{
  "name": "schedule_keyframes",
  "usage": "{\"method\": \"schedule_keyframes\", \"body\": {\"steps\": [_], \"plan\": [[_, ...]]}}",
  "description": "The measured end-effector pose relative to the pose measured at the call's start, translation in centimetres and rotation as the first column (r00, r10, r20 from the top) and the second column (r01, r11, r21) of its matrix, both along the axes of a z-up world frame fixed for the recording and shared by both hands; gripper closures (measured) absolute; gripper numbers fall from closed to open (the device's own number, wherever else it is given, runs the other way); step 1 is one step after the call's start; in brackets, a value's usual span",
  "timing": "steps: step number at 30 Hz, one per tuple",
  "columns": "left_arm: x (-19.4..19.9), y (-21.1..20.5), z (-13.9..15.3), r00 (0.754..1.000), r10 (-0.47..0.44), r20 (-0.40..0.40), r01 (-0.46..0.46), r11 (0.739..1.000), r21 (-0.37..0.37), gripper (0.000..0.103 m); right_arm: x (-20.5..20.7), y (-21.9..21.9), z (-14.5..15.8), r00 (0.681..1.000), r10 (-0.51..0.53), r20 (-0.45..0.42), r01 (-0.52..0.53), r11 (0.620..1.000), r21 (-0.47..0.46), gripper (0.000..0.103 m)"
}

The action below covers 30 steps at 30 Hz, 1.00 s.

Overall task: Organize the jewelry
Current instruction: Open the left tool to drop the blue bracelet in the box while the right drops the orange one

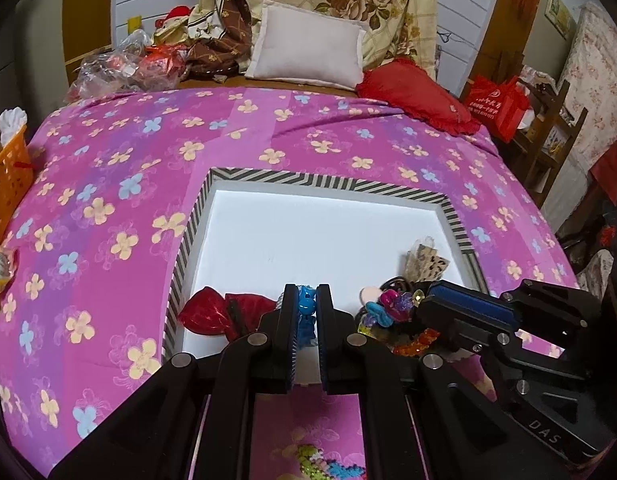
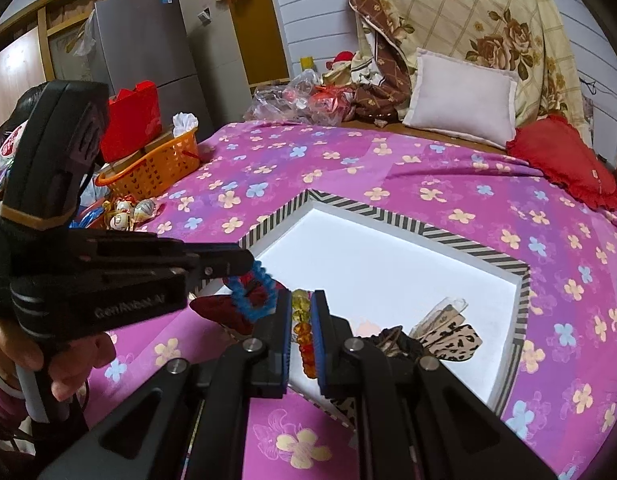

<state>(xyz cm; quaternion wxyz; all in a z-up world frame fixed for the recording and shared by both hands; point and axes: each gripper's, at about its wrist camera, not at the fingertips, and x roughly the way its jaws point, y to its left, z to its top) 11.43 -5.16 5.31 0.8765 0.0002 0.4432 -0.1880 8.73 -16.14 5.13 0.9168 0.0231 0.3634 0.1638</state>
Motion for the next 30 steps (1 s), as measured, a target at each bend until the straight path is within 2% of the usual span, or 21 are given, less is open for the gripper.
{"method": "schedule_keyframes", "body": {"steps": [14, 30], "plan": [[1.0, -1.5, -3.6, 0.999, -0.001, -0.053, 0.003, 0.999, 0.045, 0.103, 2.3, -3.5, -4.7, 0.99, -0.097, -0.107, 0.099, 0.995, 0.017, 0.094], [2.1, -2.9, -6.6, 0.995, 0.003, -0.104, 0.005, 0.997, 0.073, 0.103, 3.6, -5.1, -8.2, 0.976, -0.14, -0.169, 0.146, 0.989, 0.023, 0.094]]}}
